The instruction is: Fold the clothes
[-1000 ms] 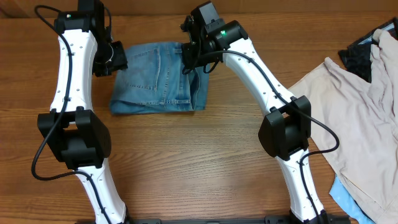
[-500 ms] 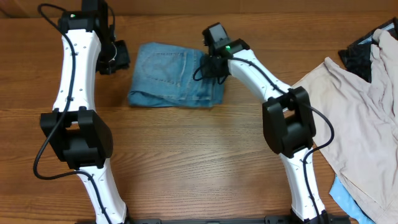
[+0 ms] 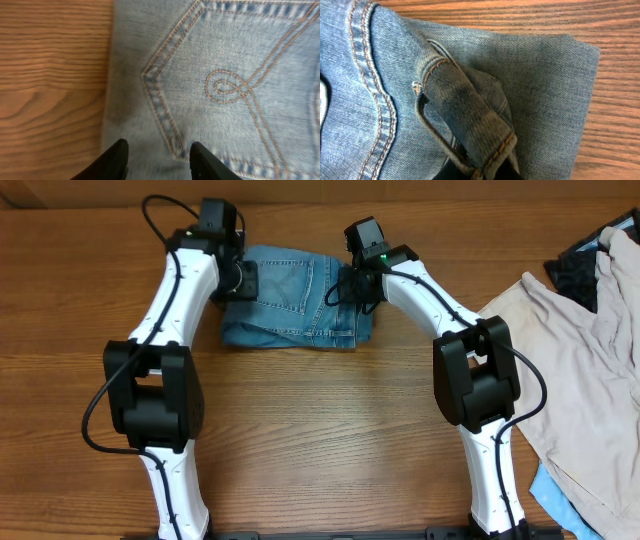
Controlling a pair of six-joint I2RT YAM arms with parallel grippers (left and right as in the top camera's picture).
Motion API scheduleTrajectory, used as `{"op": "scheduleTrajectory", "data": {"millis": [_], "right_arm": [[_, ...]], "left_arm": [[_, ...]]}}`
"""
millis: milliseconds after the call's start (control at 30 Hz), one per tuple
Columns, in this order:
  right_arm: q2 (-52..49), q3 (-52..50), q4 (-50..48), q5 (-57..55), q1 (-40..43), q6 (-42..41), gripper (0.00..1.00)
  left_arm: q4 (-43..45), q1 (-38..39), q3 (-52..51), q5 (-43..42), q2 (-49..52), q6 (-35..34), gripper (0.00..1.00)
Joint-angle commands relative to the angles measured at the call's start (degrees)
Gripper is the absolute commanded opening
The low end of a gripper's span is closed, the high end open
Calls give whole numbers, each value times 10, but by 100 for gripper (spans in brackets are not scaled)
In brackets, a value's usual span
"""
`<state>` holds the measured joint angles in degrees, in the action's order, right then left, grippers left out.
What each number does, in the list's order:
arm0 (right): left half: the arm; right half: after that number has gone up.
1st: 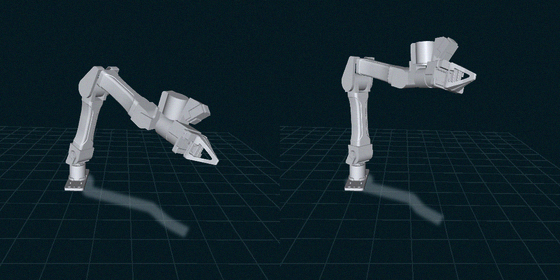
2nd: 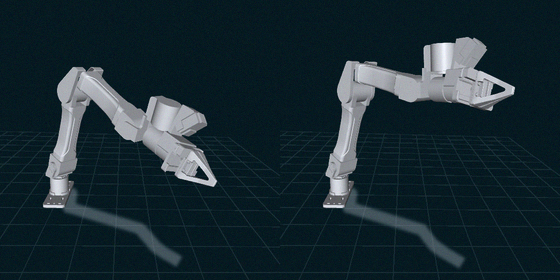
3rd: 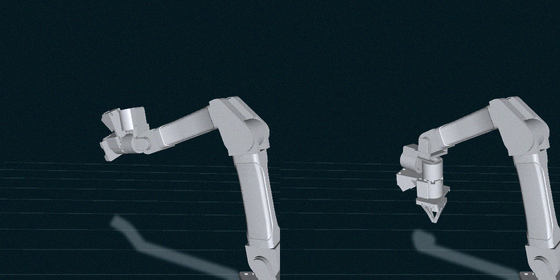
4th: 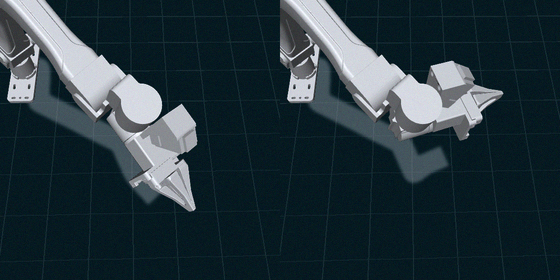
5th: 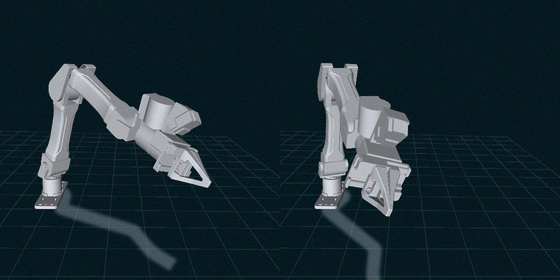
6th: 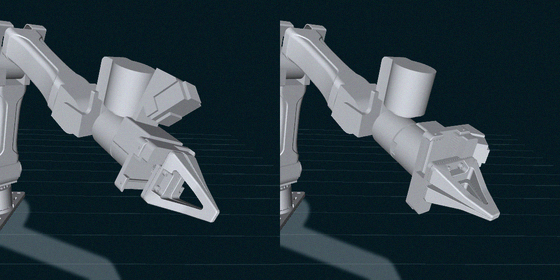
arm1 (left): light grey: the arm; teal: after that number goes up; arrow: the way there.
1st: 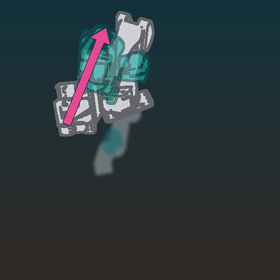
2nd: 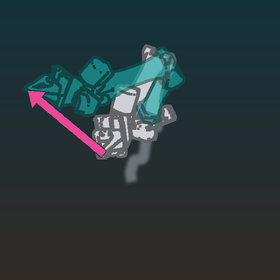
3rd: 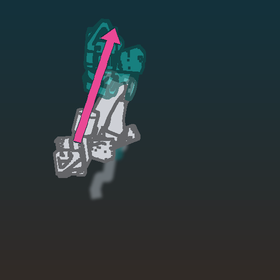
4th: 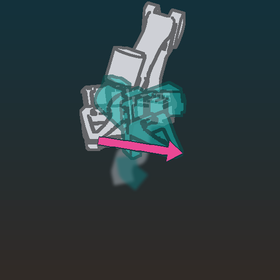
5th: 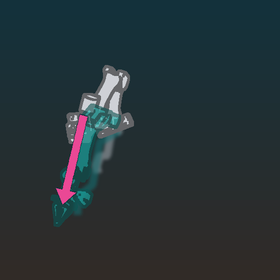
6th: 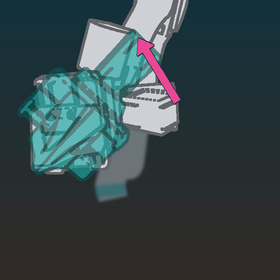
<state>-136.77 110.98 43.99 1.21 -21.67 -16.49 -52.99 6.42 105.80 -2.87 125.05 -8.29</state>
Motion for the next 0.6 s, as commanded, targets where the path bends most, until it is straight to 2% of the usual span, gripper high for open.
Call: {"op": "scheduleTrajectory", "data": {"millis": [0,167,267,400,500,567], "right_arm": [[-10,-24,19,-53,31,-3,14],[-10,-24,27,-53,31,-3,15],[-10,-24,28,-53,31,-3,15],[-10,-24,24,-68,31,-3,15],[-10,-24,14,-96,31,-1,17],[-10,-24,3,-112,31,6,19]], "left_arm": [[24,0,-39,6,4,28,44],[42,-2,-96,38,4,28,42],[42,-2,-131,43,4,28,37],[28,0,-177,33,4,23,25],[-13,0,-201,28,4,-19,8],[-45,1,-213,22,4,-47,6]]}}
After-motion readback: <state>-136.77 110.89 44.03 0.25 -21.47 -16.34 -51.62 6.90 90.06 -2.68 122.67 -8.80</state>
